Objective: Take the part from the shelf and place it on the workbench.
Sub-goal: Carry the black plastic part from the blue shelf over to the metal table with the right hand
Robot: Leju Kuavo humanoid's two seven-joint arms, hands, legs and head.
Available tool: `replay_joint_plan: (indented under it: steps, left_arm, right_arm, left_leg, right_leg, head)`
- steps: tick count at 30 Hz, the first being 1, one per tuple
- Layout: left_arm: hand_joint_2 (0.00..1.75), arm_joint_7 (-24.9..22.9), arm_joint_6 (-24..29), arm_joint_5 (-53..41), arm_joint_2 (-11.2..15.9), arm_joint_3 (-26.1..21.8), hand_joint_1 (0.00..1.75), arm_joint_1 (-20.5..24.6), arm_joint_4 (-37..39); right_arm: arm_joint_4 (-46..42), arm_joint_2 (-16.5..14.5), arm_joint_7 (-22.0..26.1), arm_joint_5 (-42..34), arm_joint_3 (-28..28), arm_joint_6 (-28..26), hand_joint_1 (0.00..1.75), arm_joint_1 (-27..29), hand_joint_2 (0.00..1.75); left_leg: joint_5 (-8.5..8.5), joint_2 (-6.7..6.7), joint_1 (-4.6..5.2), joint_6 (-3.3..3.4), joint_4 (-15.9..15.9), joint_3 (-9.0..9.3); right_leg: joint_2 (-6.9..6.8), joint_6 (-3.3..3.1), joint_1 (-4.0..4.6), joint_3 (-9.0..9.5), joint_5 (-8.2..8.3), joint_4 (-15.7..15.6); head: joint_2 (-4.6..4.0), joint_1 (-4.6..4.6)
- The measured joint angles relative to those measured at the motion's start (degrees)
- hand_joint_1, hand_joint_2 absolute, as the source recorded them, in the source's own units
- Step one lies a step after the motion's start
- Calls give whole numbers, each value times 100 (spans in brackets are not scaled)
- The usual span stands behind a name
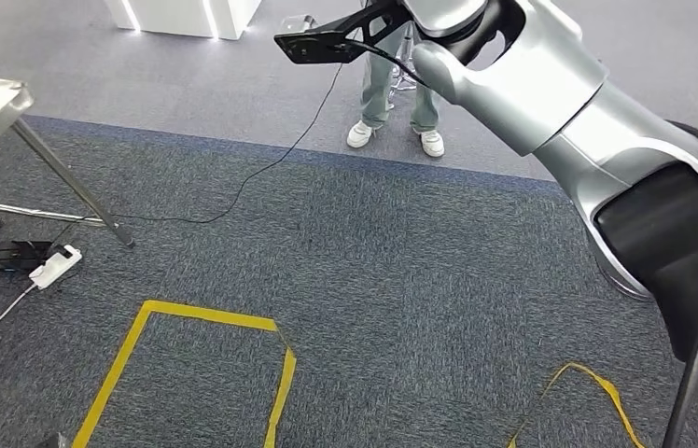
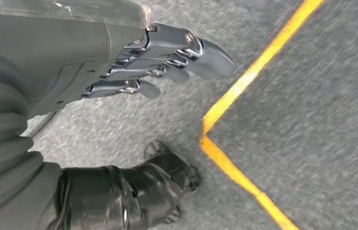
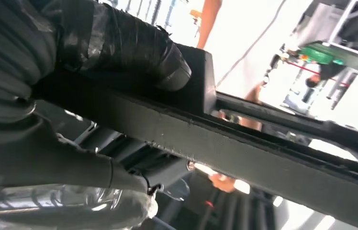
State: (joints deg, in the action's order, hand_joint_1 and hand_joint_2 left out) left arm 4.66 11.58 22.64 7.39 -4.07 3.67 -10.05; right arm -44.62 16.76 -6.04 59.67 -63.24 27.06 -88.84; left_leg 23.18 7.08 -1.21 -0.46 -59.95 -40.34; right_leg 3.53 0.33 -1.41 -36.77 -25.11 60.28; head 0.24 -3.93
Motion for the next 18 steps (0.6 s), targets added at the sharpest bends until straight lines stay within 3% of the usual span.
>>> replay_joint_plan:
  steps: [1,3,5,6,7,8,10,11,12,14,16,18]
  left_arm:
    - [175,-11,7,-1,4,0,0,-4,1]
    - [175,-14,11,-1,19,0,0,22,2]
    - [175,-12,-2,4,27,0,0,41,2]
    - [175,-10,-10,7,28,0,0,41,2]
    - [175,-9,-16,11,29,0,0,39,2]
    - [175,-7,-20,16,33,0,0,38,2]
    - [175,-7,-19,32,43,0,0,43,2]
    - [175,-2,-14,34,46,0,0,46,2]
    - [175,13,-9,29,47,0,0,45,2]
    - [175,46,0,8,49,0,0,36,2]
    - [175,55,-1,2,49,0,0,22,2]
    - [175,39,1,5,49,0,0,28,2]
  right_arm:
    - [-7,-1,-1,-2,1,-2,175,-9,175]
    - [-21,-4,-3,-3,1,-5,175,-26,175]
    - [-21,-4,-1,-3,1,-7,175,-23,175]
    - [-21,-4,1,-3,1,-9,175,-16,175]
    - [-22,-4,3,-3,1,-11,175,-12,175]
    - [-22,-5,5,-3,1,-17,175,-14,175]
    - [-23,-8,5,-2,1,-36,175,-42,175]
    - [-22,-8,6,-1,1,-48,175,-58,175]
    - [-22,-10,8,0,1,-59,175,-68,175]
    - [-21,-24,17,2,0,-74,175,-61,175]
    - [-20,-35,22,2,-1,-84,175,-38,175]
    - [-19,-34,21,1,-1,-97,175,-19,175]
  left_leg:
    - [81,-174,15,-29,-153,-72]
    - [364,-557,34,-66,-780,-362]
    - [563,-669,22,-72,-1400,-674]
    - [538,-681,21,-65,-1465,-712]
    - [424,-694,22,-52,-1306,-631]
    - [250,-735,29,-32,-955,-437]
    - [14,-935,91,23,-192,-20]
    - [-30,-996,127,53,26,100]
    - [-23,-1011,160,78,109,135]
    - [-51,-878,168,135,149,148]
    - [-82,-771,149,208,223,199]
    - [-93,-668,134,264,256,237]
  right_leg:
    - [-78,-40,-4,30,7,-28]
    - [-234,-94,16,83,-2,-51]
    - [-392,-112,42,113,-25,-51]
    - [-470,-114,51,124,-37,-50]
    - [-545,-112,60,136,-49,-50]
    - [-619,-105,66,153,-63,-50]
    - [-744,-72,89,176,-94,-52]
    - [-793,-45,98,185,-107,-57]
    - [-840,-16,103,192,-118,-66]
    - [-930,50,98,209,-133,-84]
    - [-805,89,81,148,-256,81]
    - [-516,83,67,-141,-570,691]
  head:
    - [0,14]
    - [0,42]
    - [0,46]
    - [0,47]
    - [0,48]
    - [0,47]
    - [0,45]
    - [0,41]
    - [0,38]
    - [0,33]
    - [0,27]
    - [0,19]
